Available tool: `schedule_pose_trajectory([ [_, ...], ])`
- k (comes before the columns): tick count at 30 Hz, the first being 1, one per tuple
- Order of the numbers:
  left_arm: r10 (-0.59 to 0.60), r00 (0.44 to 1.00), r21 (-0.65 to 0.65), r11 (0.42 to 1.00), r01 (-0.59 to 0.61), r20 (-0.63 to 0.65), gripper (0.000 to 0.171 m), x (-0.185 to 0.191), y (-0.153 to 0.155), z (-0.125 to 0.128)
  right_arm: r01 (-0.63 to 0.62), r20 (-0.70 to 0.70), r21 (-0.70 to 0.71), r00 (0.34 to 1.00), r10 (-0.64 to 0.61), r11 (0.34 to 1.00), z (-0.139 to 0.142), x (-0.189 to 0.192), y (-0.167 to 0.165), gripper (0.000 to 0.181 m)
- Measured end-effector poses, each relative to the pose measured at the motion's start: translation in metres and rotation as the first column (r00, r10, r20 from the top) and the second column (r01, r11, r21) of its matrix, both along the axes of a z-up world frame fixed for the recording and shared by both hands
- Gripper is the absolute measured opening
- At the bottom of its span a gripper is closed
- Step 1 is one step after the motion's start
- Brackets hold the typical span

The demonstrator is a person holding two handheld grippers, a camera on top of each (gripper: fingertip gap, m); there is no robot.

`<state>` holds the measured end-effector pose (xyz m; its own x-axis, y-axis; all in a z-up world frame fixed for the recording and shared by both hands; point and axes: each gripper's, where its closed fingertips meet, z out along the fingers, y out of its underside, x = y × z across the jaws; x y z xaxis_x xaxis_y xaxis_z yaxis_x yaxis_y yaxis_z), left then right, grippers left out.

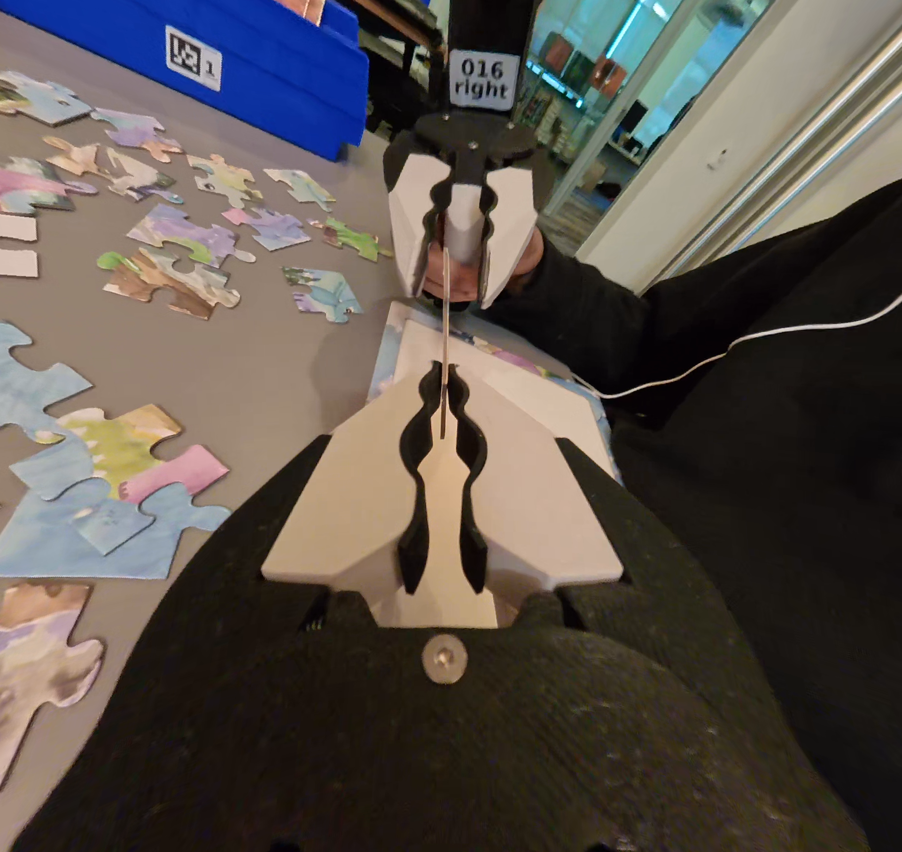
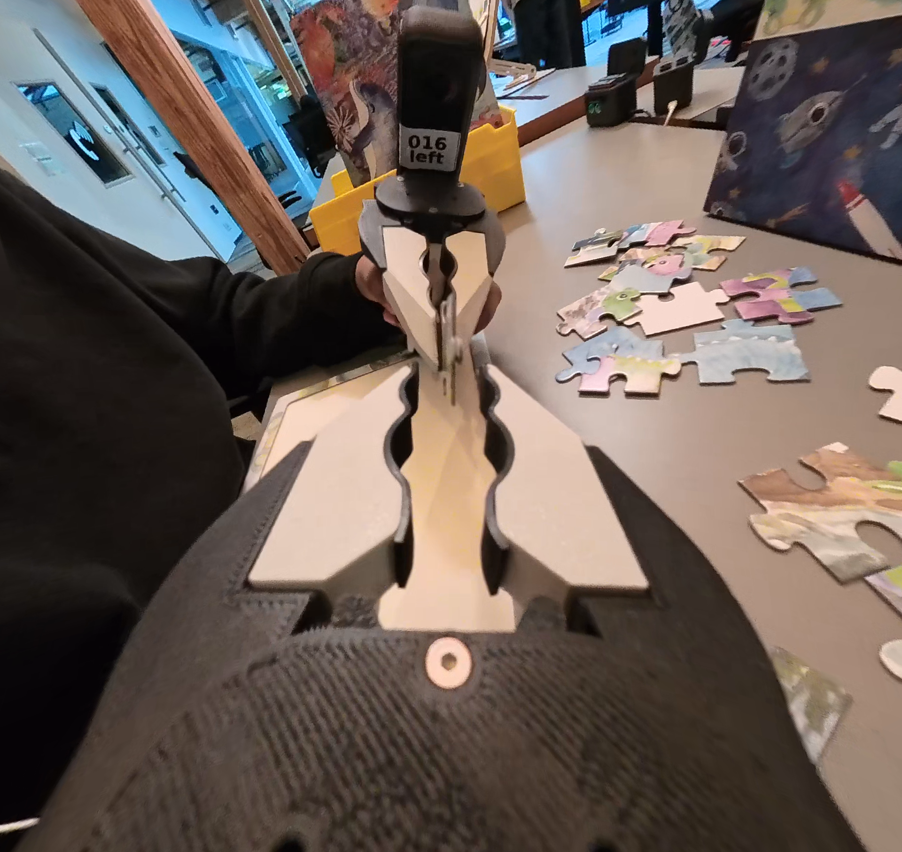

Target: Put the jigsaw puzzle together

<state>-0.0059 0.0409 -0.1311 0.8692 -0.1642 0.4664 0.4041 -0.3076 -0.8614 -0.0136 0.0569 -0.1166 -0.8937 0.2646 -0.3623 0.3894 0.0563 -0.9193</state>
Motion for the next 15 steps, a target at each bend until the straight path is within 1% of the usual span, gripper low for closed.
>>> schedule_pose_trajectory([
  [3, -0.02, 0.999, -0.031, 0.999, 0.019, -0.025, 0.0, 0.005, 0.002, -0.006, -0.029, 0.02, -0.005, 0.999, 0.029, 1.0, -0.001, 0.004, -0.003, 0.0],
  [4, -0.011, 0.999, -0.04, 0.999, 0.01, -0.033, 0.001, 0.004, 0.003, -0.008, -0.025, 0.03, -0.009, 0.999, 0.025, 1.0, -0.001, 0.003, -0.003, 0.0],
  [6, 0.053, 0.996, -0.063, 0.996, -0.057, -0.068, 0.027, -0.006, 0.004, -0.01, 0.02, 0.055, -0.012, 0.998, -0.019, 1.0, -0.003, -0.004, 0.001, 0.0],
  [7, 0.093, 0.992, -0.075, 0.992, -0.1, -0.09, 0.038, -0.014, 0.002, -0.011, 0.061, 0.076, -0.009, 0.995, -0.06, 0.998, -0.005, -0.011, 0.006, 0.0],
  [9, 0.179, 0.976, -0.076, 0.979, -0.189, -0.125, 0.045, -0.033, -0.005, -0.008, 0.178, 0.148, 0.0, 0.973, -0.176, 0.984, -0.013, -0.029, 0.02, 0.0],
  [10, 0.237, 0.96, -0.075, 0.965, -0.25, -0.148, 0.044, -0.046, -0.009, -0.007, 0.241, 0.202, 0.016, 0.95, -0.239, 0.97, -0.02, -0.038, 0.028, 0.0],
  [12, 0.365, 0.907, -0.076, 0.919, -0.387, -0.21, 0.036, -0.073, -0.022, -0.006, 0.299, 0.284, 0.064, 0.909, -0.305, 0.952, -0.035, -0.047, 0.039, 0.0],
  [14, 0.467, 0.847, -0.086, 0.861, -0.501, -0.253, 0.032, -0.096, -0.037, -0.007, 0.318, 0.297, 0.097, 0.895, -0.332, 0.943, -0.041, -0.049, 0.044, 0.002],
  [15, 0.505, 0.82, -0.093, 0.834, -0.545, -0.27, 0.033, -0.105, -0.044, -0.008, 0.334, 0.288, 0.116, 0.89, -0.354, 0.935, -0.043, -0.051, 0.046, 0.008],
])
